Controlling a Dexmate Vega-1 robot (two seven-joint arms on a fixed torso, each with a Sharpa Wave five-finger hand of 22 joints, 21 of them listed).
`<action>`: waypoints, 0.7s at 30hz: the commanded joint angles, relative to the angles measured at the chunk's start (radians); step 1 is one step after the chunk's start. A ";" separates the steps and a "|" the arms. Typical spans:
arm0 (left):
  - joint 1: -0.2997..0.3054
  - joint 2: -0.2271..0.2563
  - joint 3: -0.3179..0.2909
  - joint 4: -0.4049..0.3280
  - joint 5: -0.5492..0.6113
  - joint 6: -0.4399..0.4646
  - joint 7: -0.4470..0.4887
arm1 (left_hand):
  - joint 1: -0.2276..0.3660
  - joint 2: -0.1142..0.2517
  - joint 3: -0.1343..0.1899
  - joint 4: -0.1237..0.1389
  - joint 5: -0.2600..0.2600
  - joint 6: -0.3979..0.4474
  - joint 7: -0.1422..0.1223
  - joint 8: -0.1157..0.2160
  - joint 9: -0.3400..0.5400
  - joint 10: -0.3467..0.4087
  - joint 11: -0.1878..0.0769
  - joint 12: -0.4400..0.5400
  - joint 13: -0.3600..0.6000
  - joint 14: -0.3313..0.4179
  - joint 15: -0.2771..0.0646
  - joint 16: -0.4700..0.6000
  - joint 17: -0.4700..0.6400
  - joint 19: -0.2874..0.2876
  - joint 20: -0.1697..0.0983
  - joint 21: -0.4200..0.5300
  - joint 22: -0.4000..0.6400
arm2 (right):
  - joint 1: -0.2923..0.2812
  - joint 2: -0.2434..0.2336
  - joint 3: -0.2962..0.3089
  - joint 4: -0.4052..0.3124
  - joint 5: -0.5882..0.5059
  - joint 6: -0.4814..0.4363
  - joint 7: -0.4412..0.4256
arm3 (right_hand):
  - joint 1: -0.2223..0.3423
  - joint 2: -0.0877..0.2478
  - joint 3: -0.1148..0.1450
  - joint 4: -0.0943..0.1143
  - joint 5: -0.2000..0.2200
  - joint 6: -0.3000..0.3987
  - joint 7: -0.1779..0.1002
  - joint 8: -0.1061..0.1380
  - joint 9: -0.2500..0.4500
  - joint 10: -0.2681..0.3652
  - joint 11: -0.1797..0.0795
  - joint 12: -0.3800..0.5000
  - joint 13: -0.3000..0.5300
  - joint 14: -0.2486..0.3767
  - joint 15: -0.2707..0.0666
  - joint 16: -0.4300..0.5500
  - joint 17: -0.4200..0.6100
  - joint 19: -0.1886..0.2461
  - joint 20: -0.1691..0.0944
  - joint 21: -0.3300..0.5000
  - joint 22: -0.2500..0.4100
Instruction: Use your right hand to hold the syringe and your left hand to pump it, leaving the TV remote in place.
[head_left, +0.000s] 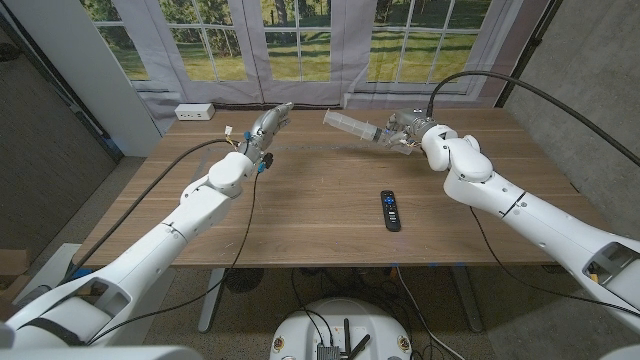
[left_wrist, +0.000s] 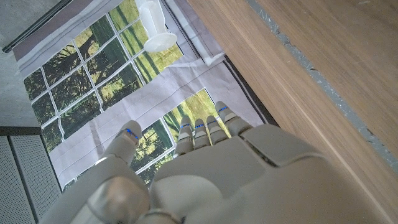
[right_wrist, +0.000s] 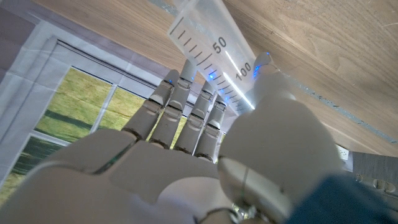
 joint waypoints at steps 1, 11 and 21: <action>-0.037 0.001 0.032 -0.004 0.077 -0.007 -0.001 | 0.015 0.054 0.004 -0.011 -0.001 0.005 -0.007 0.007 0.003 0.008 0.001 0.004 0.005 0.004 -0.010 0.002 0.002 0.007 0.003 0.007 0.001 | -0.021 0.013 0.007 -0.034 0.083 -0.113 -0.061 | 0.118 0.105 -0.004 0.006 0.006 0.068 -0.056 0.002 0.013 0.045 -0.034 0.003 0.007 0.017 -0.151 -0.004 0.005 0.012 -0.050 -0.003 0.004; -0.071 0.011 0.049 0.005 0.136 -0.044 -0.033 | 0.022 0.049 -0.006 -0.035 -0.003 -0.005 -0.047 -0.002 0.001 -0.006 -0.028 -0.006 0.003 -0.008 -0.058 -0.004 0.003 -0.025 0.009 -0.005 0.002 | -0.015 0.008 -0.002 -0.045 0.154 -0.133 -0.103 | 0.117 0.107 -0.009 0.009 0.008 0.069 -0.056 -0.003 0.013 0.047 -0.034 -0.002 0.012 0.029 -0.151 -0.010 0.008 0.017 -0.047 -0.005 0.004; -0.114 0.026 0.062 0.016 0.168 -0.053 -0.092 | 0.015 0.045 -0.024 -0.044 -0.003 -0.048 -0.068 -0.012 -0.001 -0.032 -0.030 -0.013 0.001 -0.027 -0.072 -0.004 0.004 -0.069 0.007 -0.012 0.002 | -0.014 -0.001 -0.014 -0.041 0.205 -0.117 -0.159 | 0.120 0.106 -0.013 0.008 0.009 0.075 -0.055 -0.005 0.013 0.053 -0.034 -0.005 0.016 0.036 -0.151 -0.016 0.012 0.024 -0.050 -0.004 0.004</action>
